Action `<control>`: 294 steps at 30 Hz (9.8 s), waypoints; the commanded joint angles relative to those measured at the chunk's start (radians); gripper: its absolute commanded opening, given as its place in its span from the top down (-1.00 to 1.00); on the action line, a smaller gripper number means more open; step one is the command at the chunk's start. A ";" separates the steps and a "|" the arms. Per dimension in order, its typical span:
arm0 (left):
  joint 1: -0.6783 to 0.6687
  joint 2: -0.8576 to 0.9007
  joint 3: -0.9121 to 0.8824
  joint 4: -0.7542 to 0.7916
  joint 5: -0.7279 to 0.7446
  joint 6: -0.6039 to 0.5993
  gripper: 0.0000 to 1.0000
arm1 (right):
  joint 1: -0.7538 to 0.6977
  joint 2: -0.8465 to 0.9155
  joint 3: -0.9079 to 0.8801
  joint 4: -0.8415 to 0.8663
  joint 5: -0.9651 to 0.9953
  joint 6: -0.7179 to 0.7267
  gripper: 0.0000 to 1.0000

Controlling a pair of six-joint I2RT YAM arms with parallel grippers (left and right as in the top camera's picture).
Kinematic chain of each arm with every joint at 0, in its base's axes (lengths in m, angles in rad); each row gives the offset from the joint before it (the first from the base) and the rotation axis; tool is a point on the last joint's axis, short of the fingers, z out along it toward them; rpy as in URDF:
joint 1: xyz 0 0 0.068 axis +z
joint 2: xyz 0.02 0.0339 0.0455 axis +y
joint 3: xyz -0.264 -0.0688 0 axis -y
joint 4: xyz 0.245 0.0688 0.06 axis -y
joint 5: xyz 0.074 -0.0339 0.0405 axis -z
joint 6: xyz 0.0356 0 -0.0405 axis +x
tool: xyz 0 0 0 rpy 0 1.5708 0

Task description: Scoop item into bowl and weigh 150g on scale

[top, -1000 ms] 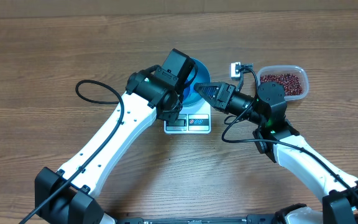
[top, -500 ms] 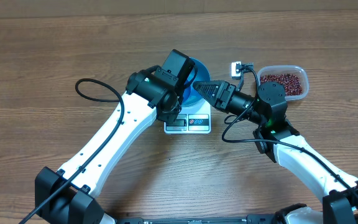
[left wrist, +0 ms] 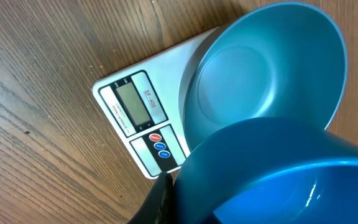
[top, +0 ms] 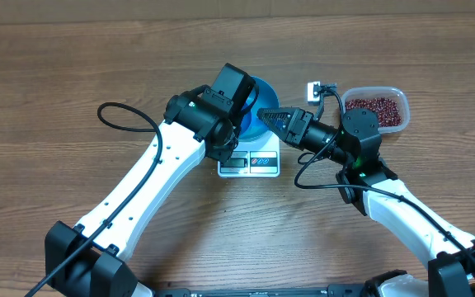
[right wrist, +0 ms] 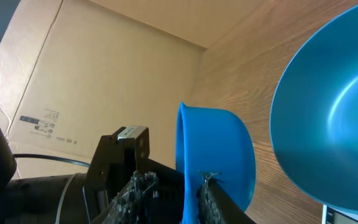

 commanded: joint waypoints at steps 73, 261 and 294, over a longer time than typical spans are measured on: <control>0.104 -0.354 0.042 -0.032 -0.021 0.291 -0.99 | -0.056 -0.005 0.020 -0.049 -0.069 -0.103 0.92; -0.112 -0.012 -0.791 1.199 0.095 2.062 0.92 | -0.204 -0.375 0.352 -1.312 0.966 -0.295 0.92; -0.111 0.032 -0.791 1.225 0.084 2.061 0.91 | -0.204 -0.375 0.352 -1.313 0.966 -0.295 0.92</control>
